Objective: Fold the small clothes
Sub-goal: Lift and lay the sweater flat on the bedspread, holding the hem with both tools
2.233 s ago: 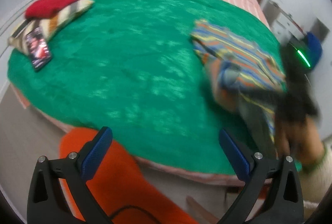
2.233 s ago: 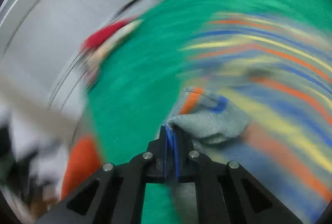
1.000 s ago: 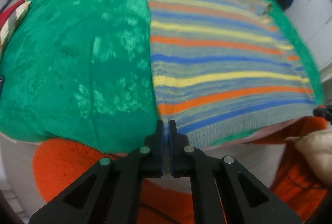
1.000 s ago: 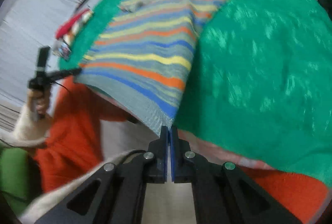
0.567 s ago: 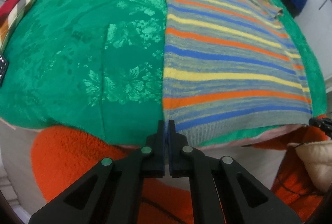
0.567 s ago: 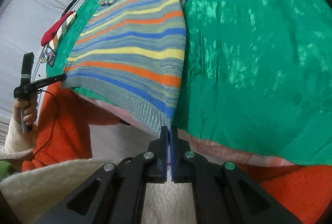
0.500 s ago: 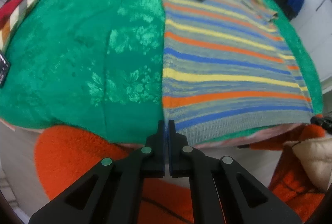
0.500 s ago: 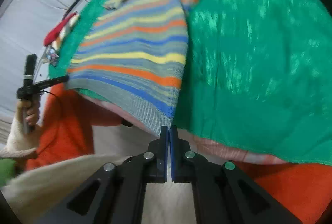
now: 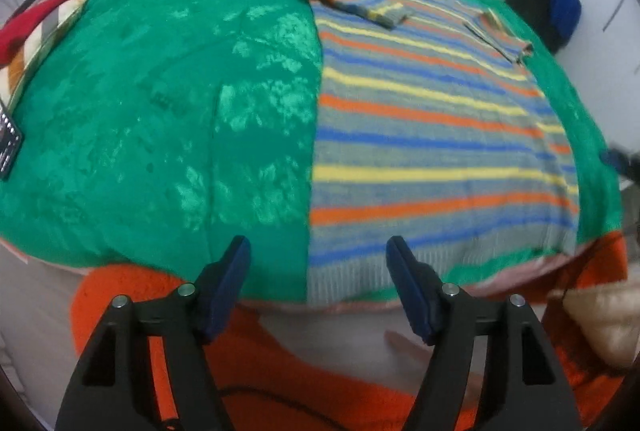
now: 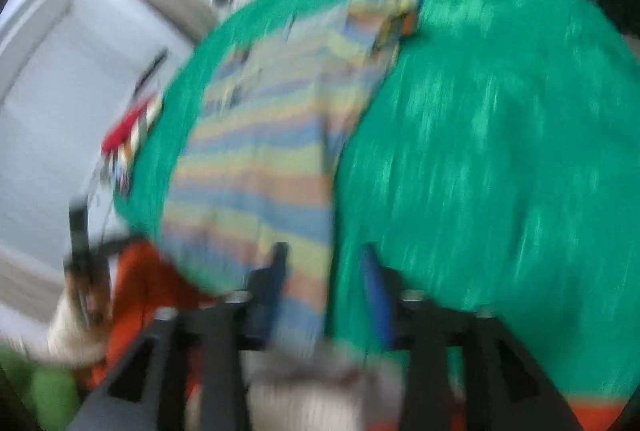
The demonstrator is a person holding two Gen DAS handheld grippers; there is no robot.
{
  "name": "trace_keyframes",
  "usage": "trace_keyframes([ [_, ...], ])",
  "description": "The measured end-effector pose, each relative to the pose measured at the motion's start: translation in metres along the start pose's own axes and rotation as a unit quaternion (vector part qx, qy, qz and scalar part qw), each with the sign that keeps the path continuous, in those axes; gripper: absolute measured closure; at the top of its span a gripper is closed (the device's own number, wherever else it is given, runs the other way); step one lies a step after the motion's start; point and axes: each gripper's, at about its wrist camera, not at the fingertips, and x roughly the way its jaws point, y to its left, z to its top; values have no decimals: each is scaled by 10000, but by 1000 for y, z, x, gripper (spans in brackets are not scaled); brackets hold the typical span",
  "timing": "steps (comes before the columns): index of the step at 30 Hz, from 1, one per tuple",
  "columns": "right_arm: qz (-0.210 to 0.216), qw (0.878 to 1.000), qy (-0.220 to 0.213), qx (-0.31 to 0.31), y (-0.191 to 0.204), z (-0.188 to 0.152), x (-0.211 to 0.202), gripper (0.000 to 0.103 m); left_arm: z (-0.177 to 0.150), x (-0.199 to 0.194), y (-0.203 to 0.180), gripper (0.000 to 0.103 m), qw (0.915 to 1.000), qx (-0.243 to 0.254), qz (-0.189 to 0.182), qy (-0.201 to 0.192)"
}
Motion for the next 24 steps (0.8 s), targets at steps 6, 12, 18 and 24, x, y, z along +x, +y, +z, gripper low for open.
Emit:
trace_keyframes([
  [6, 261, 9962, 17, 832, -40, 89, 97, 67, 11, 34, -11, 45, 9996, 147, 180, 135],
  [12, -1380, 9895, 218, -359, -20, 116, 102, 99, 5, 29, -4, 47, 9998, 58, 113, 129],
  [18, -1158, 9920, 272, -418, -12, 106, 109, 79, 9, 42, -12, 46, 9992, 298, 168, 220],
  [24, 92, 9997, 234, -15, -6, 32, 45, 58, 2, 50, -26, 61, 9980, 498, 147, 366],
])
